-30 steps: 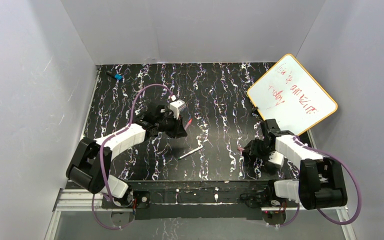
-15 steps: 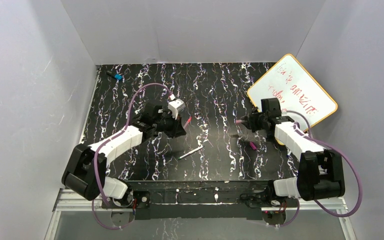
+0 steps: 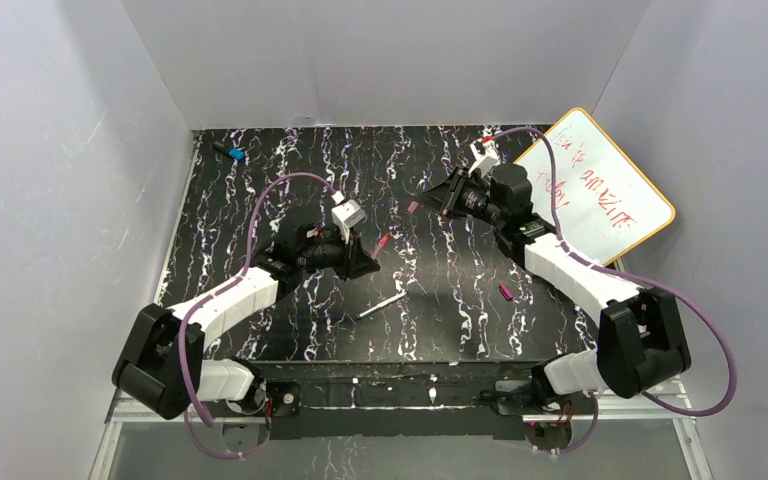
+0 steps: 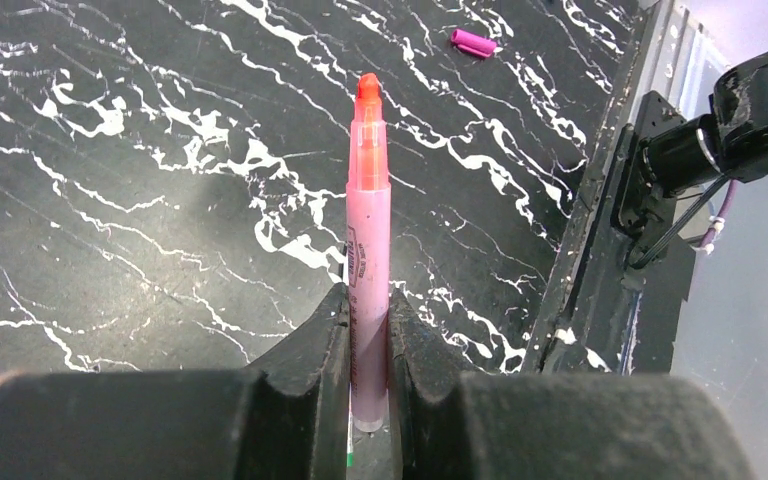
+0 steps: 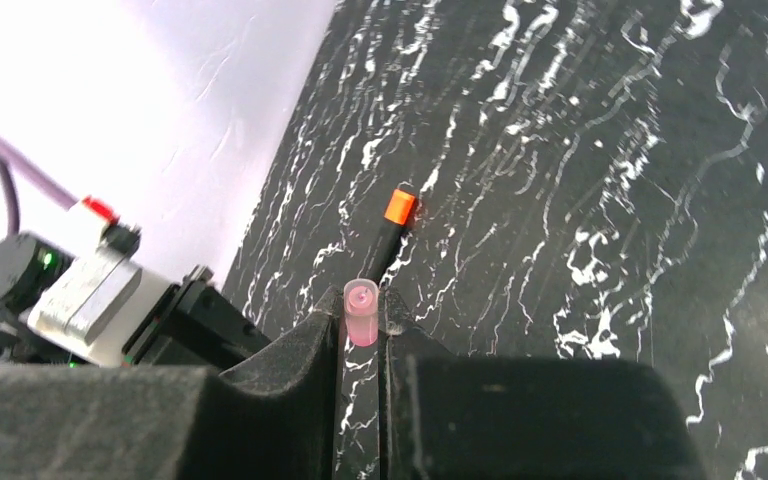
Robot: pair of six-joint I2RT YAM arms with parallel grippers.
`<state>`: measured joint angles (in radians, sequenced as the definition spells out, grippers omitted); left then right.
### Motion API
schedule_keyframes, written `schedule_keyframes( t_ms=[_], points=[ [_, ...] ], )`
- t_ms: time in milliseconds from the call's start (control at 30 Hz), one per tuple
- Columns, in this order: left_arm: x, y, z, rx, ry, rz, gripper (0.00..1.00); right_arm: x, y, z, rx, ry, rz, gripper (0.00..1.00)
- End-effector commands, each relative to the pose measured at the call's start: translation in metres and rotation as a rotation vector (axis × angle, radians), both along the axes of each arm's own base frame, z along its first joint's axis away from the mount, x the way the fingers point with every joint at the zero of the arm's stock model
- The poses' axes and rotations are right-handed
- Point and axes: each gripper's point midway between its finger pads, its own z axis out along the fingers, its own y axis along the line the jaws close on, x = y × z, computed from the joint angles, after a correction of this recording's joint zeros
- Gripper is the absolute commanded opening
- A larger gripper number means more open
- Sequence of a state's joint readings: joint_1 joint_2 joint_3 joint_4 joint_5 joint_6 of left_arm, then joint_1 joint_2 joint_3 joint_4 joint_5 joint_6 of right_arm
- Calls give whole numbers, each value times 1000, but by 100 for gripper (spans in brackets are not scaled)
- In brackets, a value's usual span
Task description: Insert the pens into the pen caps
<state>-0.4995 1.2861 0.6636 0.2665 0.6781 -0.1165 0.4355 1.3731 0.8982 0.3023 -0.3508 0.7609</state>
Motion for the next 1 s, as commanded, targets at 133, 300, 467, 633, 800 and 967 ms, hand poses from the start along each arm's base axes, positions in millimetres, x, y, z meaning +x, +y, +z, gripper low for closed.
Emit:
schedule_keyframes(
  t_ms=[133,300,467,633,800,967],
  points=[
    [-1,-9,23,-77,-41,-38,0,-30,26,64,8,-311,205,1],
    [-1,-12,27,-103,-36,-40,0,-39,39,68,13,-318,258,1],
    [1,-12,30,-115,-44,-32,0,-47,49,66,11,-314,288,1],
    [3,-11,37,-136,-58,-17,0,-51,52,60,6,-299,299,1],
    [3,-10,41,-145,-69,-16,0,-51,53,54,-3,-285,291,1],
    [2,-10,45,-160,-77,-18,0,-49,53,48,-5,-273,277,1]
  ],
)
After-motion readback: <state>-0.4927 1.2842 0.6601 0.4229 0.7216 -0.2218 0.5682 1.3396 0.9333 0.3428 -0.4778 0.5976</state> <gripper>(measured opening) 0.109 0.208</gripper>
